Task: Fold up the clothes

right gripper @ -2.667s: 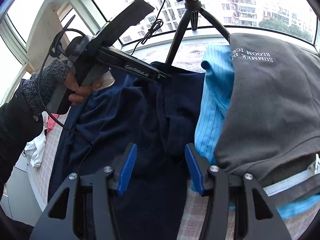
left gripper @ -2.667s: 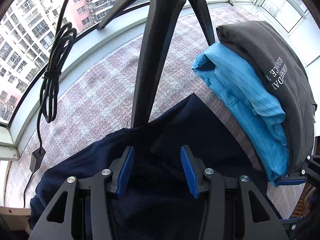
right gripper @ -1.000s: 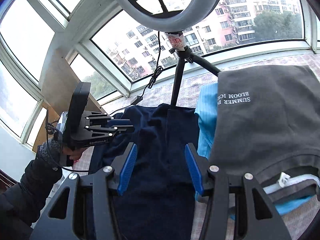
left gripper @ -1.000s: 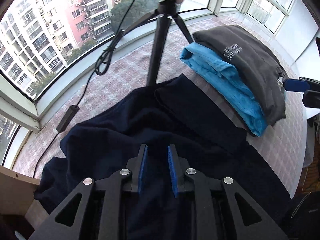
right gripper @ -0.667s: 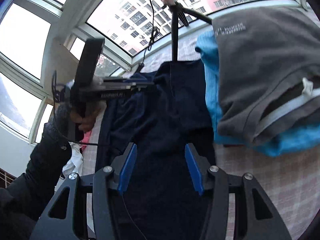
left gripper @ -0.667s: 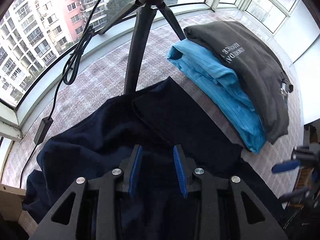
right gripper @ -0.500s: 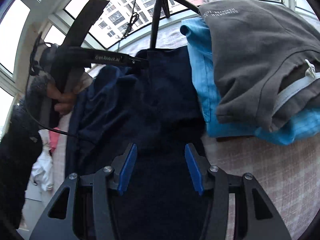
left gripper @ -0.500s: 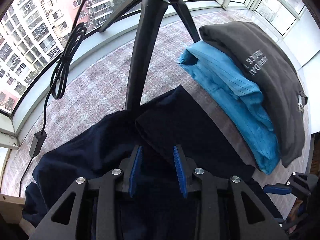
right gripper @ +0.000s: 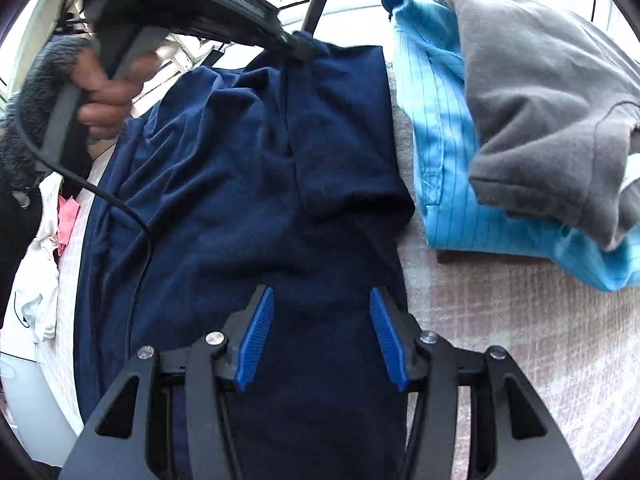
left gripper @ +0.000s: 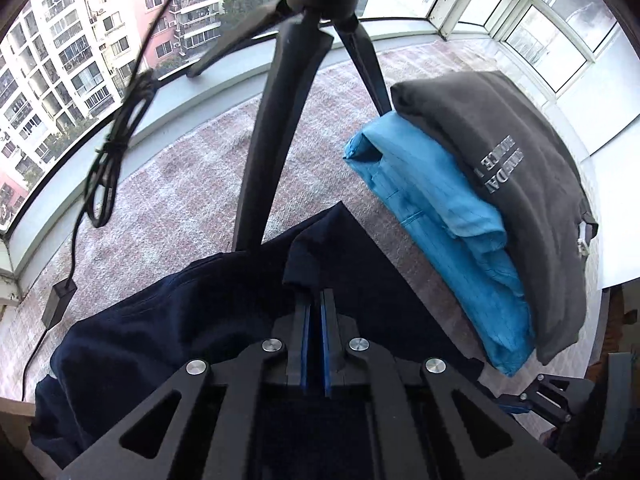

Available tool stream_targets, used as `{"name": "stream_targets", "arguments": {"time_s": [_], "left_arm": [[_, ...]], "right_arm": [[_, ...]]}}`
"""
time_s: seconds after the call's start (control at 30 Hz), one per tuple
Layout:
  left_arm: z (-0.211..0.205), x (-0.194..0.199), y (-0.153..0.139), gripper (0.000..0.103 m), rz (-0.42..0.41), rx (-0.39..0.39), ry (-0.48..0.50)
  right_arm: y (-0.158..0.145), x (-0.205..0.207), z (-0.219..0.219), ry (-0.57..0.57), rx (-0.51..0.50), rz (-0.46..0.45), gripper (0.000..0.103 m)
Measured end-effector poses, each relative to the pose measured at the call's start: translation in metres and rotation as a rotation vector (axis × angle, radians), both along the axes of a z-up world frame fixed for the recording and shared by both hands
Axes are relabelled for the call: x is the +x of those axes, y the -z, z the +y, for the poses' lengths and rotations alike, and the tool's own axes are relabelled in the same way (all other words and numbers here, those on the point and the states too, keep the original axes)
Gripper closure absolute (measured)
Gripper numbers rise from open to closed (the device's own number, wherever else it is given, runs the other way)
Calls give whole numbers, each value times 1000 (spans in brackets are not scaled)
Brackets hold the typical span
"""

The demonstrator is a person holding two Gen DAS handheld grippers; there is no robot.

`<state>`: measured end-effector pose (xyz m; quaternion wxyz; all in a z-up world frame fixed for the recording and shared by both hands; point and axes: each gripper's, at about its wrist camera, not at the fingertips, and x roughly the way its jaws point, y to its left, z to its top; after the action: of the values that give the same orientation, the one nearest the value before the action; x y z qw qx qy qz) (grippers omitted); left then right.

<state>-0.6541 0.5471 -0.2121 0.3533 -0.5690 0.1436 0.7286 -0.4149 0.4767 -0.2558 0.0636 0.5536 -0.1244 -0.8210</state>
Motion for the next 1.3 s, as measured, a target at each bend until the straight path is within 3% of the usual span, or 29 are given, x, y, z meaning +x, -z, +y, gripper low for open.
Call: {"name": "stream_targets", "arguments": {"time_s": [0.27, 0.57, 0.67, 0.7, 0.87, 0.93, 0.97, 1.03, 1.2, 1.3], "left_arm": [[-56, -7, -32, 99, -38, 34, -60], [-69, 2, 20, 99, -67, -106, -67], [-71, 3, 27, 96, -78, -109, -68], [-71, 2, 27, 90, -77, -109, -71], [-75, 3, 12, 83, -32, -92, -81], [-79, 12, 5, 83, -8, -94, -69], [-81, 18, 3, 82, -12, -84, -58], [-83, 35, 5, 74, -51, -56, -28], [-75, 74, 32, 74, -147, -38, 59], [-67, 83, 50, 74, -171, -44, 84]], "right_arm": [[2, 3, 0, -9, 9, 4, 53], [0, 3, 0, -25, -18, -1, 48], [-4, 10, 15, 11, -130, -5, 48], [-4, 11, 20, 28, -149, -3, 48], [-4, 10, 31, 51, -172, 13, 51], [-11, 13, 36, 49, -175, 41, 67], [-15, 12, 34, 43, -165, 51, 68], [-21, 12, 33, 28, -138, 73, 68], [-20, -6, 22, -4, -91, 69, 68], [-14, -12, 25, -4, -131, 46, 68]]}}
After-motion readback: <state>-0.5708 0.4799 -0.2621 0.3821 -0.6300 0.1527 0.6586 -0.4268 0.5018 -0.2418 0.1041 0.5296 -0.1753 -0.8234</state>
